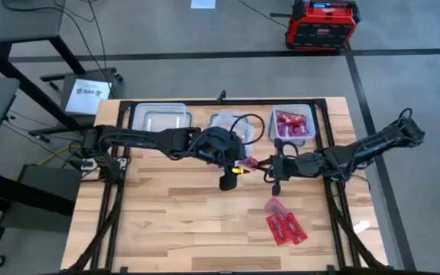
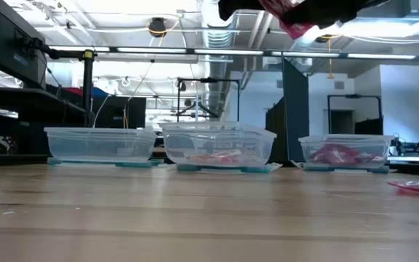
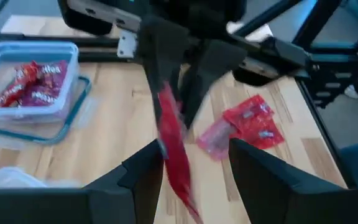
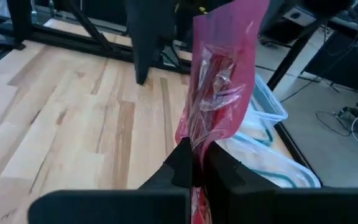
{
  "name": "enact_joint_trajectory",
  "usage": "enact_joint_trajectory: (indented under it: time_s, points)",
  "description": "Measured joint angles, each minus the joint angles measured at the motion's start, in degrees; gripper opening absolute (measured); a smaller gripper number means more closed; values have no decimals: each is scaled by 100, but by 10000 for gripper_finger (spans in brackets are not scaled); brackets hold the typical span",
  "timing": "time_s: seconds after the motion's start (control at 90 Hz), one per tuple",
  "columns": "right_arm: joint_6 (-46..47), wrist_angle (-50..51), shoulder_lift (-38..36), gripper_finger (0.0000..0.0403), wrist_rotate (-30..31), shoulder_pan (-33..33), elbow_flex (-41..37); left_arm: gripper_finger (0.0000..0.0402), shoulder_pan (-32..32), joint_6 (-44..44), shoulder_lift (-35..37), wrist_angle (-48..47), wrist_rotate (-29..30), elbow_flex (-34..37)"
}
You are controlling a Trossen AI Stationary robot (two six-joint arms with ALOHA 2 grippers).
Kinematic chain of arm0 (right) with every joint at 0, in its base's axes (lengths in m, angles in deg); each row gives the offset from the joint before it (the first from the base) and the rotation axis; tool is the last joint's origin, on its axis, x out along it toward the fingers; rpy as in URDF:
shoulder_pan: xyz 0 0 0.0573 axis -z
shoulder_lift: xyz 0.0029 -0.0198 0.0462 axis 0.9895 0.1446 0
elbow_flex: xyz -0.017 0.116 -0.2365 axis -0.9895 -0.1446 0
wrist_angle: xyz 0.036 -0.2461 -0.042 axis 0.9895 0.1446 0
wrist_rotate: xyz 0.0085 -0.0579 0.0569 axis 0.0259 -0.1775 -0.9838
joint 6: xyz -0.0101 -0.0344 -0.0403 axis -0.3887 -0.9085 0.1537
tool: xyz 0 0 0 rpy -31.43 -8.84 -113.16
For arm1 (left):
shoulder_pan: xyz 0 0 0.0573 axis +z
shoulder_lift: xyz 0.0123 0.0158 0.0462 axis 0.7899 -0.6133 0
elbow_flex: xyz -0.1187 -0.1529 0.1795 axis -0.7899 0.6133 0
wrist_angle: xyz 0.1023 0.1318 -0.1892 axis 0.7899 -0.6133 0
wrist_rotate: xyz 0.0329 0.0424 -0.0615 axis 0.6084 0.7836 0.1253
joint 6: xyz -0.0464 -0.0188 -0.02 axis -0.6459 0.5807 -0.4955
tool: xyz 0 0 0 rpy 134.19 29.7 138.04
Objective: Sort candy
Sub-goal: Put the top right red candy into the left transparent bin
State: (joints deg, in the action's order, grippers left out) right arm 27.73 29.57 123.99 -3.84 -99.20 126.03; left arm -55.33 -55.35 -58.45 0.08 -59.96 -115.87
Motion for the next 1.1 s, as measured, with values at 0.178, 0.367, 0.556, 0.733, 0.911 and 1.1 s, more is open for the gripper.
enact_joint_trajectory:
  time_s: [0.178,0.367,0.556,0.733,0.911,1.1]
  points:
    - [2,-37,0,0,-4,-2,0,120,2,107,0,107,22,-4]
    - [4,-67,0,2,-33,-3,-8,13,53,85,-61,-27,-63,-4]
    - [317,-84,2,13,-144,1,-18,5,44,200,-74,-132,224,-11]
    - [416,-117,-34,63,411,42,2,2,52,185,-44,-623,759,-4]
    - [415,303,-197,96,1408,-8,2,1,-15,156,-33,-1417,1747,-4]
    - [588,817,-334,100,1491,-9,2,0,195,-577,11,-4066,4089,-4]
